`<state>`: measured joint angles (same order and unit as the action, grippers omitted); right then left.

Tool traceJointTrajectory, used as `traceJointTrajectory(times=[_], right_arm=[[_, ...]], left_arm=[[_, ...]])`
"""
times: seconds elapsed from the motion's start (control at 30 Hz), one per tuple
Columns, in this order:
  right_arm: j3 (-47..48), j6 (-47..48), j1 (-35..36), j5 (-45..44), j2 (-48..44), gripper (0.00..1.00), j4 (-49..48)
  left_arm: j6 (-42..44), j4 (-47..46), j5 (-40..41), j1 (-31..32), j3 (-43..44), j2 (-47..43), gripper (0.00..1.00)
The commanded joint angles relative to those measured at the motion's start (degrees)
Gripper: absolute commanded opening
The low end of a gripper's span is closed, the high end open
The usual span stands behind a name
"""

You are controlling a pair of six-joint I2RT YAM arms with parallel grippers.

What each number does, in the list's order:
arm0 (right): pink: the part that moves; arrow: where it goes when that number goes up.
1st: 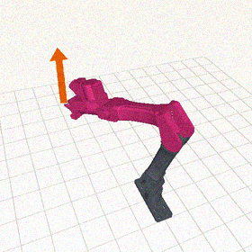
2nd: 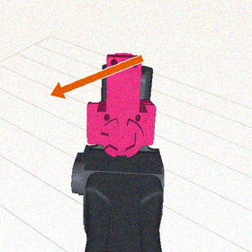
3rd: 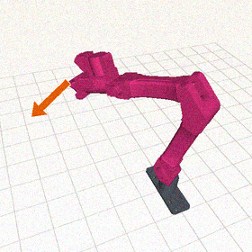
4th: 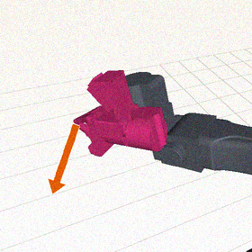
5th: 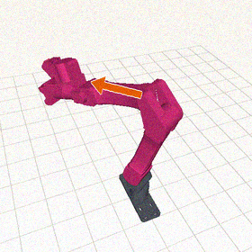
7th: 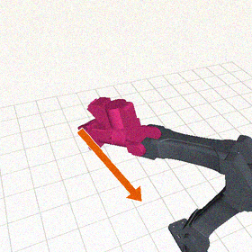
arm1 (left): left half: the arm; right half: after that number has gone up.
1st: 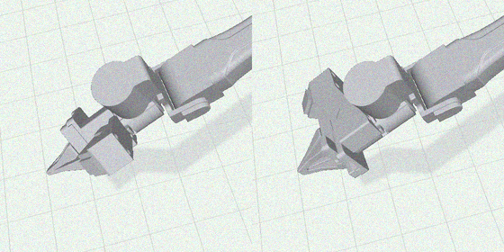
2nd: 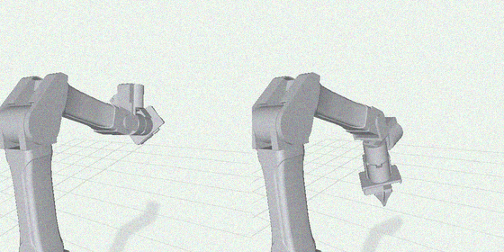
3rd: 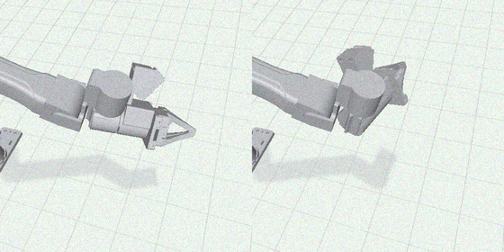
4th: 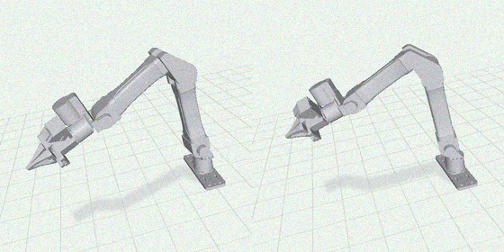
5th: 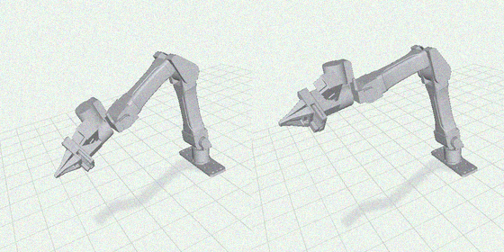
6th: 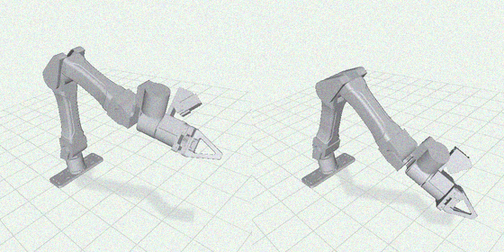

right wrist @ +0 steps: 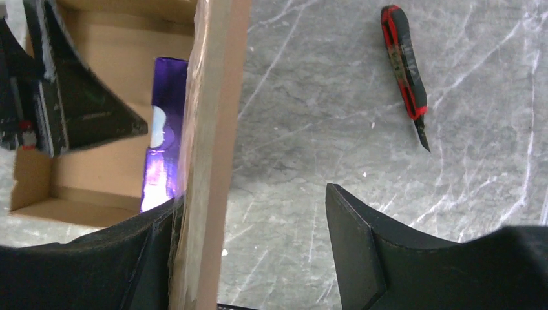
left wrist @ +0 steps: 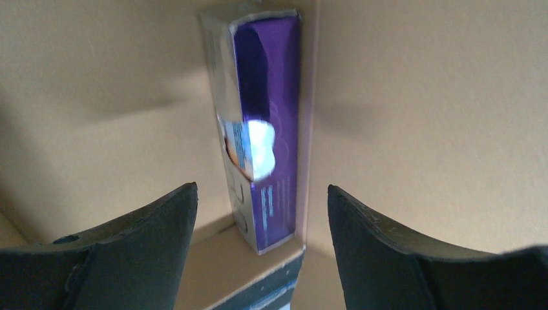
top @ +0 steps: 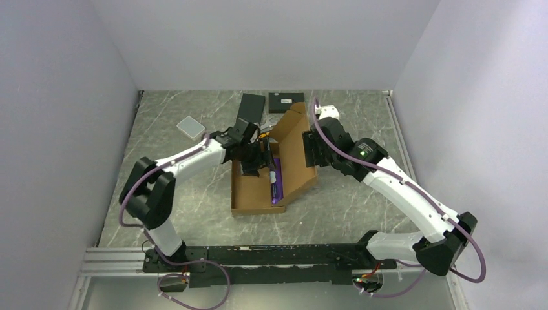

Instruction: Unpack the express box

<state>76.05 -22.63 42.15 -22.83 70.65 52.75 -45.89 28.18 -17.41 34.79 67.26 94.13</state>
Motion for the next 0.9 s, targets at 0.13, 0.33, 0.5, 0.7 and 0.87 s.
traceJointTrajectory(times=[0.13, 0.33, 0.5, 0.7, 0.87], right_arm=[[-7.07, 0.66, 0.12, -1.07, -6.53, 0.69, -6.39], [-7.54, 0.79, 0.04, -1.43, -6.77, 0.69, -6.37], [-7.87, 0.92, 0.04, -1.36, -7.92, 0.69, -7.00], [-7.41, 0.66, 0.04, -0.96, -8.77, 0.69, -7.13], [-7.15, 0.66, 0.04, 0.00, -8.88, 0.69, -7.69]], left_arm=[[-7.94, 3.80, 10.96, 5.04, 8.27, 9.45, 0.83], [-10.33, 4.90, 15.89, 8.12, 9.15, 11.51, 0.85], [-11.33, 9.96, 17.24, 9.35, 12.08, 14.31, 0.80], [-11.17, 11.04, 20.63, 9.99, 11.34, 14.18, 0.73], [-9.55, 14.09, 27.70, 10.32, 10.51, 12.73, 0.71]])
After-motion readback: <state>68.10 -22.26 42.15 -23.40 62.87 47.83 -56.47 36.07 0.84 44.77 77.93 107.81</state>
